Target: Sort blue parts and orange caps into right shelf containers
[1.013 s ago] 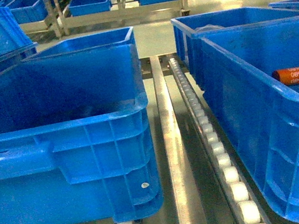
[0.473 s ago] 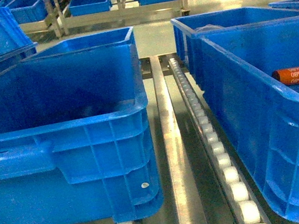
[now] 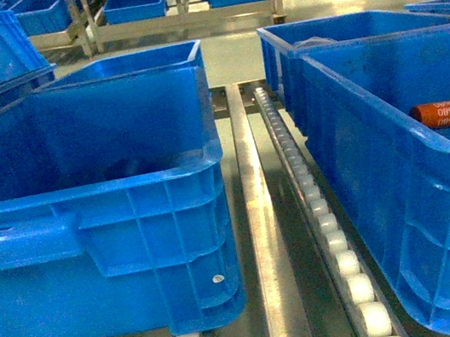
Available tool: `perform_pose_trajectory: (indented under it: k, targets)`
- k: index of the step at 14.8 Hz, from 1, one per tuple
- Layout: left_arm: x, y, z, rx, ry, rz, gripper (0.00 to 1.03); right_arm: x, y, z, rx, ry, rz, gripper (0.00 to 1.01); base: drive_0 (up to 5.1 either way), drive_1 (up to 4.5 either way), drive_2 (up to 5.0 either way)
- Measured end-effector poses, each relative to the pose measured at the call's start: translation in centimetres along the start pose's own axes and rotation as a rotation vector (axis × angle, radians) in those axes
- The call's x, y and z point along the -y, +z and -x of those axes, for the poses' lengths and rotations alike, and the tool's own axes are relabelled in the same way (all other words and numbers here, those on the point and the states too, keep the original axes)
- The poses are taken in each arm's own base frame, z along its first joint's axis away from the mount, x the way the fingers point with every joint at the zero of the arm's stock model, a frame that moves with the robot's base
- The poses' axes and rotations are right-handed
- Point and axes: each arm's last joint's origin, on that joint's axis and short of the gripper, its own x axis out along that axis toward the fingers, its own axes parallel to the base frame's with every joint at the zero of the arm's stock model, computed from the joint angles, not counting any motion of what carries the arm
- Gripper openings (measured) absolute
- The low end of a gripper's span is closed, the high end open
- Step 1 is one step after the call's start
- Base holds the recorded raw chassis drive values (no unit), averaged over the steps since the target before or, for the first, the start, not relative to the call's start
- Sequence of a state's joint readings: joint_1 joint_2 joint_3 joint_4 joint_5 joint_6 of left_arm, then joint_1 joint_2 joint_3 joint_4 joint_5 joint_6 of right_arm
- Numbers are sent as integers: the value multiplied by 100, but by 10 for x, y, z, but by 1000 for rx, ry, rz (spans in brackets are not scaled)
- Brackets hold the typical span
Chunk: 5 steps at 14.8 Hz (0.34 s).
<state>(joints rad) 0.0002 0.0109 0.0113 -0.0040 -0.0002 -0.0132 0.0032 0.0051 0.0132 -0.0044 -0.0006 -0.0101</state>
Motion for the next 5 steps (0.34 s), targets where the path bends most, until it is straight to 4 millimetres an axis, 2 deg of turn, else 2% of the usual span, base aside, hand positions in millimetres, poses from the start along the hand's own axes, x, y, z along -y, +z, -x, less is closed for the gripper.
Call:
perform_pose_trajectory:
  k: [5]
  targets:
    - [0, 0, 0, 0, 0, 0, 98, 0, 0, 0, 0, 0, 0, 98, 0, 0, 0]
